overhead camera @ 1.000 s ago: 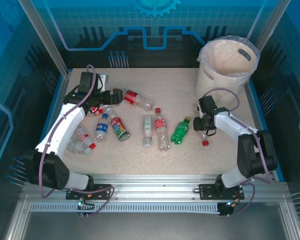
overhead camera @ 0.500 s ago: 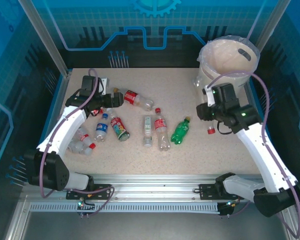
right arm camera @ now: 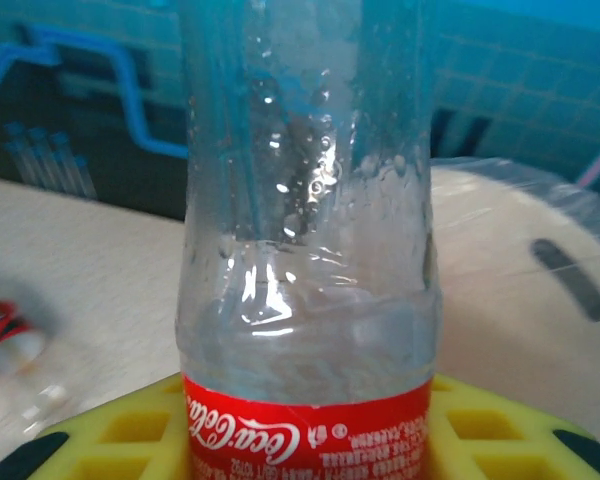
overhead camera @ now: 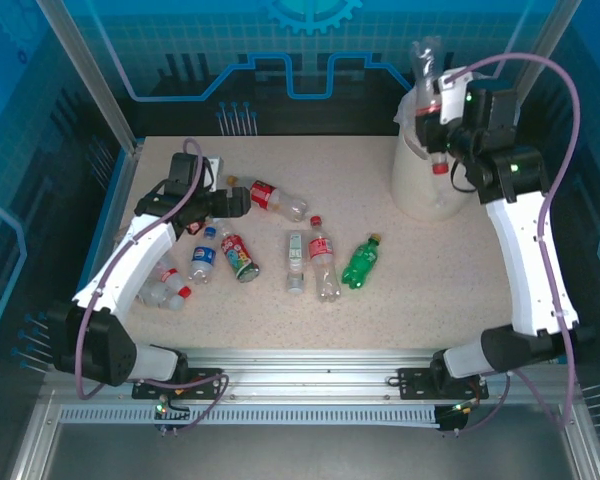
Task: Put the plastic bottles in the bin
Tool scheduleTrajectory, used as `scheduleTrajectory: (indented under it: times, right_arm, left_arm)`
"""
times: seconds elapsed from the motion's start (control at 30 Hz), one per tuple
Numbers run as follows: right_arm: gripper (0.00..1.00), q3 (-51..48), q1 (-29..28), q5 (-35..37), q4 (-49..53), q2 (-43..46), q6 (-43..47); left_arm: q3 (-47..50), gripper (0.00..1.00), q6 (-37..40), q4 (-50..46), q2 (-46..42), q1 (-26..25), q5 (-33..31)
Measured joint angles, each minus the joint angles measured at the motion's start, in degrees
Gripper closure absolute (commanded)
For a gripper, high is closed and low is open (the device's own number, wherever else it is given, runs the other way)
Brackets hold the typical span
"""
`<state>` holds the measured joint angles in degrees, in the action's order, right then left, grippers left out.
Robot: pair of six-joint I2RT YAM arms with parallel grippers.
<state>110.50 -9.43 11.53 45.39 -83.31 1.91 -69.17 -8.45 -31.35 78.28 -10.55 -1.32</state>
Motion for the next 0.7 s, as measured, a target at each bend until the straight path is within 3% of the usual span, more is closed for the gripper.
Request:
scheduleTrajectory:
  times: [0.3,0.7]
  right_arm:
    - [0.67,0.24,10.75,-0.24,-11.28,-9.16,1.40]
    - [0.66,-1.66,15.63,-3.69,-13.53,-16.90,3.10]
  left_arm:
    - [0.00,0.01,1.07,-0.07,-0.15,-0.79,-1.36]
    - [0.00,0.01,1.11,-0.04,-0.15,-0.83,-1.92]
